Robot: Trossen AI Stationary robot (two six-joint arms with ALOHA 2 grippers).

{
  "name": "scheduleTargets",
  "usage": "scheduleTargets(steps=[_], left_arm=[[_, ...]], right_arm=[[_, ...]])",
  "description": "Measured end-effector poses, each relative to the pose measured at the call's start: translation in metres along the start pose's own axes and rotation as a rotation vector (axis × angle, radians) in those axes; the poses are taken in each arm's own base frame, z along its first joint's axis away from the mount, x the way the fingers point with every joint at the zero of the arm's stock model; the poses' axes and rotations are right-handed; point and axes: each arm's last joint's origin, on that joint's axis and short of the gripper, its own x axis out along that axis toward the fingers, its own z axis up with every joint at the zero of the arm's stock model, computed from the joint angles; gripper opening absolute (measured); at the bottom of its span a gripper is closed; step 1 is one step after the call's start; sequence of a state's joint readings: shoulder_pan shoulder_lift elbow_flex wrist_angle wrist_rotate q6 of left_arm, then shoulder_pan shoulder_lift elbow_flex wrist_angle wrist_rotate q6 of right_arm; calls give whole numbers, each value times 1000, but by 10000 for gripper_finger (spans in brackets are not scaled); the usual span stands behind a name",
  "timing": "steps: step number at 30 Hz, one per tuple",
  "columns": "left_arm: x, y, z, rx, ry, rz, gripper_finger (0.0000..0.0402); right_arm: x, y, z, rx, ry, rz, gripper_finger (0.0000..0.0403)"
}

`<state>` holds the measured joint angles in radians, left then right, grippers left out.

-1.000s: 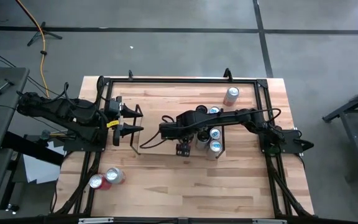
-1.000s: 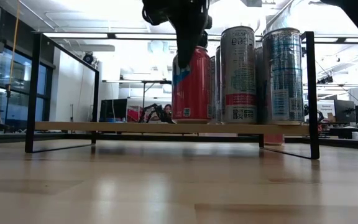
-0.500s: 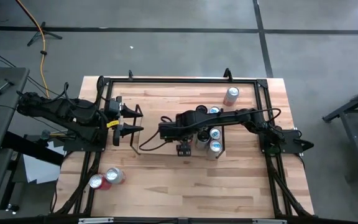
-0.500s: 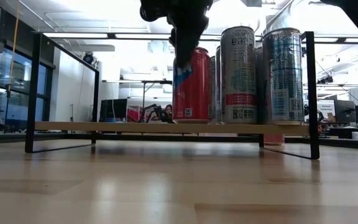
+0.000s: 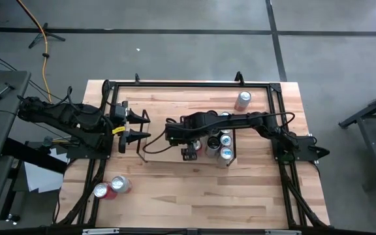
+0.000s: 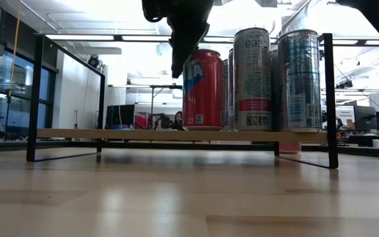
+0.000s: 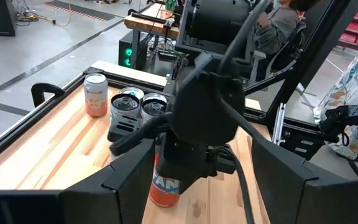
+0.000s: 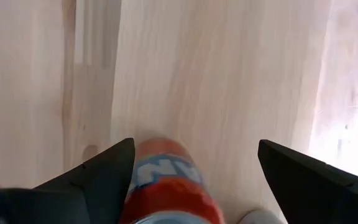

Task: Place canned beverage on shelf
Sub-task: Put the orange soda can on the shelf

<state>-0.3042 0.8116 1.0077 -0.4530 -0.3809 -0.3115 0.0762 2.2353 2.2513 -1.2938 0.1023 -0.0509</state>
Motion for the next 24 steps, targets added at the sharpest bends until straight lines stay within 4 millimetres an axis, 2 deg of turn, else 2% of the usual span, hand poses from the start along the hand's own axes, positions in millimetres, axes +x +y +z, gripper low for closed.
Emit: scheduleTargets(steps=[7, 14, 17, 24], left_arm=[[0, 0, 0, 0, 0, 0, 225], [0, 0, 0, 0, 1, -1, 225], [0, 0, 0, 1, 3, 0, 225], [0, 1, -2, 8, 20, 6, 225]], right_arm=[[-1, -3, 2, -160, -26, 1, 326], [-33, -3, 11, -281, -151, -2, 326], [-45, 0, 8, -318, -192, 73, 326], [-55, 4, -2, -374, -151, 147, 326]])
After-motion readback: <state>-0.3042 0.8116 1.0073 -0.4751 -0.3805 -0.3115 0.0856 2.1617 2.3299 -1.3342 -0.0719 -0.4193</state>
